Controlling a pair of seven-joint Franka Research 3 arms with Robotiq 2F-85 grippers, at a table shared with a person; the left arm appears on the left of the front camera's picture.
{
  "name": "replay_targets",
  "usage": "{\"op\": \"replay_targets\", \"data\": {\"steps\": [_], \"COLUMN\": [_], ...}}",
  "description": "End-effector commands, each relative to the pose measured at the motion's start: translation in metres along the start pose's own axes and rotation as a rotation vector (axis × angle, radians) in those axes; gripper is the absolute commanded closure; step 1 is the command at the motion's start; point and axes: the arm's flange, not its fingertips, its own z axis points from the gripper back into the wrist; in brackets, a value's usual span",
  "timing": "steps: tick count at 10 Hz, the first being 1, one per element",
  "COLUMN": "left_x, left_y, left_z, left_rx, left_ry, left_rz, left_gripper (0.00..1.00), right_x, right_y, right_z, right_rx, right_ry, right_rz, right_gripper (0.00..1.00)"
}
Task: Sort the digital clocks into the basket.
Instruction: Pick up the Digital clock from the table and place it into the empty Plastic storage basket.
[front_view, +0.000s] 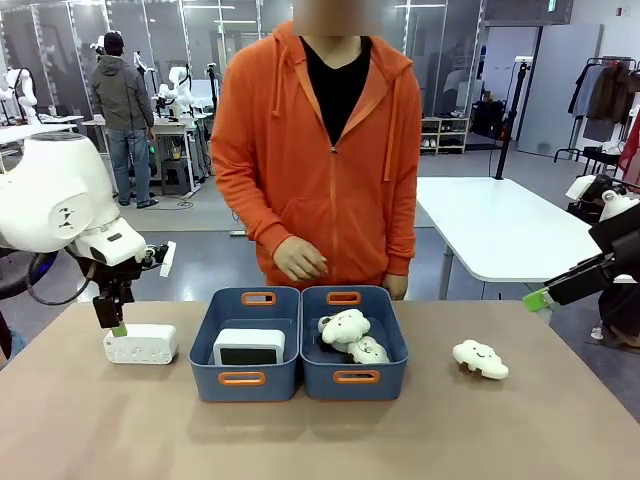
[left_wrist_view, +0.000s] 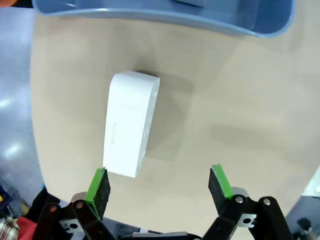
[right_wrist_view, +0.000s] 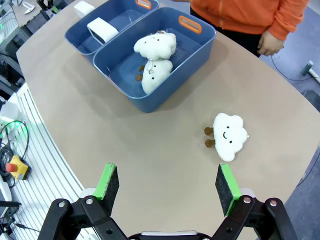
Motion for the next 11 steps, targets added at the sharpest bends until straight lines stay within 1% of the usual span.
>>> {"op": "replay_targets", "data": {"steps": [1,2,4,6,8,11], "left_x": [0.009,0.009,0.011,0.01,0.012,0.016], "left_y": [0.018,0.021,0.032,0.035,0.037,0.051], "left_z": [-0.007,-0.018,-0.035,-0.048,-0.059,-0.064], "left_rx": [-0.009,-0.113,-0.096,-0.102,-0.078,-0.073], "left_ry": [0.038,0.05,0.069,0.063,0.073,0.086], "left_rz": [-0.013,0.003,-0.022,-0.076,-0.137,-0.153], "left_gripper": [0.0,0.0,0.0,0.0,0.0,0.0], "right_x": [-0.001,-0.001,-0.001,-0.001,-0.001,-0.001], "right_y": [0.001,0.001,0.001,0.001,0.001,0.001], "right_z": [0.001,0.001,0.001,0.001,0.001,0.001], "right_rx": [0.0,0.0,0.0,0.0,0.0,0.0], "right_ry": [0.009,0.009,0.009,0.009,0.009,0.009], "right_rz": [-0.004,-0.004,-0.004,-0.004,-0.004,-0.004], "right_gripper": [0.02,0.02,0.02,0.02,0.02,0.02]}}
